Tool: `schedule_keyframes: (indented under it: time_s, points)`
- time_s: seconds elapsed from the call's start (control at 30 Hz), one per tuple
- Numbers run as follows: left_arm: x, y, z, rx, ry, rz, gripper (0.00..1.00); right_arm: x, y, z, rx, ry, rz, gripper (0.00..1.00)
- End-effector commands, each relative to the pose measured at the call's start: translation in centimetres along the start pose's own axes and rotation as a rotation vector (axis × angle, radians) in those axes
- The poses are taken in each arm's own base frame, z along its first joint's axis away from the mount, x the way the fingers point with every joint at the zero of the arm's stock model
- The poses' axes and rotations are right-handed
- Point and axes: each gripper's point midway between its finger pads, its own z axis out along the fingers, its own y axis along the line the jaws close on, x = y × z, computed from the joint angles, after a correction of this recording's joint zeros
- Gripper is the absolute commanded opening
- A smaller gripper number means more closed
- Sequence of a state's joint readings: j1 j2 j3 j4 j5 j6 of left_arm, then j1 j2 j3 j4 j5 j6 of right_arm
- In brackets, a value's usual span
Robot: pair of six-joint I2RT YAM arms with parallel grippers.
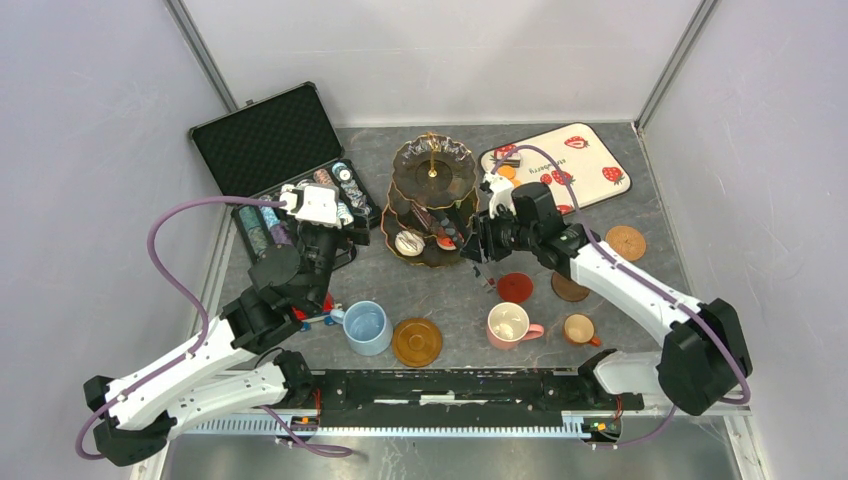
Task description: Serve the afternoon tea
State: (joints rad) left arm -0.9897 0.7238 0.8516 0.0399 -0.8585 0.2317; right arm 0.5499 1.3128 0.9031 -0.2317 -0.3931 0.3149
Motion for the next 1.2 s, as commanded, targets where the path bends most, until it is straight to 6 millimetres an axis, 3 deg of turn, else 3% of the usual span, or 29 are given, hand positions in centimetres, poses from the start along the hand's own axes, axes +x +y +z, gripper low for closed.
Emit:
schedule_keyframes:
  time_s: [0.0,0.33,0.53,0.7,0.93,1.17]
  points:
    - [-1.7,0.2,0.0,-0.004,-0.035,-0.079,1.00,-1.5,-0.4,-2.4,0.076,-0.046,-0.117,0.45]
    - [-1.5,0.2,0.1,-0.012,-0.030,-0.070,1.00,-0.3,-5.4,-6.4,0.387,0.044,-0.223,0.42]
    - [-1.5,0.2,0.1,-0.011,-0.031,-0.071,1.00,-0.3,-10.5,-9.4,0.625,0.058,-0.214,0.42]
    - [-1.6,0.2,0.1,-0.006,-0.034,-0.076,1.00,-0.9,-15.9,-10.1,0.708,0.041,-0.100,0.42]
    - [-1.7,0.5,0.0,-0.017,-0.038,-0.074,1.00,-3.3,-21.3,-7.8,0.755,0.099,-0.013,0.44]
    - [-1.8,0.7,-0.1,-0.021,-0.041,-0.075,1.00,-6.0,-25.0,-4.2,0.738,0.139,-0.114,0.45]
